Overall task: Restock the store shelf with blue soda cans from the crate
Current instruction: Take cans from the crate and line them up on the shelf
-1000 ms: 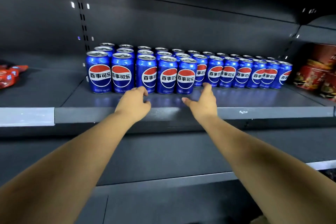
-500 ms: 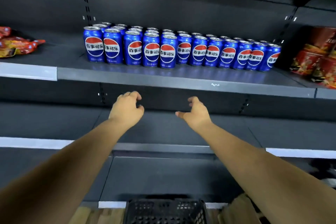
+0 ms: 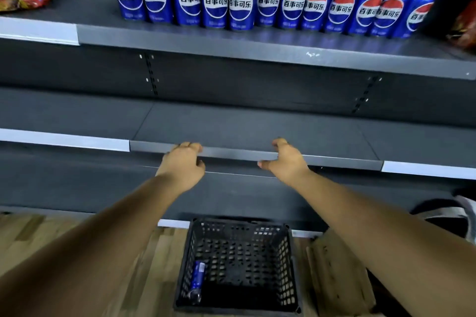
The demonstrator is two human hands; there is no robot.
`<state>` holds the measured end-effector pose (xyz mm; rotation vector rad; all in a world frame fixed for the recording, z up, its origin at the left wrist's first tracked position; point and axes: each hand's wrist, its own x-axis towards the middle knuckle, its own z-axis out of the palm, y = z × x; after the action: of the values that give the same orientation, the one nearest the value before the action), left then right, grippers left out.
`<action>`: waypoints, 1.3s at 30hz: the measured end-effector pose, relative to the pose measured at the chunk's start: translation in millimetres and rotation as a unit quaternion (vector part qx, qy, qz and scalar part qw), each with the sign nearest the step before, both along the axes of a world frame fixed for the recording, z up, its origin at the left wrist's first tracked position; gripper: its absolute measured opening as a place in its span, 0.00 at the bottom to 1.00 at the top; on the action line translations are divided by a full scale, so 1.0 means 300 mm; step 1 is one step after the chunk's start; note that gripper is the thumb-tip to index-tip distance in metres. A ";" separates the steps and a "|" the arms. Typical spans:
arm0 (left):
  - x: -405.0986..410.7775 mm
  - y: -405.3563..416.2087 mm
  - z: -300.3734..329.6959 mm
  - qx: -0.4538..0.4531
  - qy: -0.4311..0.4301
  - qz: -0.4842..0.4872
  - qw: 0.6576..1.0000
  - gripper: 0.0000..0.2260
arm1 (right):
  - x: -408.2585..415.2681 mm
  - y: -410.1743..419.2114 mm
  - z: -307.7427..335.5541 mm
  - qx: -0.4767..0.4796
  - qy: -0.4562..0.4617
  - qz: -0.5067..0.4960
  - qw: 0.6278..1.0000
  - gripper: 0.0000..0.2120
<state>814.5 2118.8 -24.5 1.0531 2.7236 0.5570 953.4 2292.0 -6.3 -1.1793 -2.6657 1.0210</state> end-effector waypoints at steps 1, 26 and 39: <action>0.001 -0.012 -0.033 -0.014 -0.009 0.000 1.000 0.17 | -0.001 -0.007 -0.030 0.000 -0.011 0.001 1.000 0.30; 0.149 -0.223 -0.895 -0.288 -0.231 0.047 0.928 0.18 | 0.173 -0.226 -0.953 -0.139 -0.212 0.003 0.967 0.25; 0.294 -0.244 -1.204 -0.304 -0.339 0.050 0.889 0.16 | 0.328 -0.241 -1.319 -0.190 -0.299 0.039 0.934 0.29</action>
<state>902.7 2045.5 -385.7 0.4360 2.0907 0.0295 1051.8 2219.7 -401.8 -1.7066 -3.0649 1.4384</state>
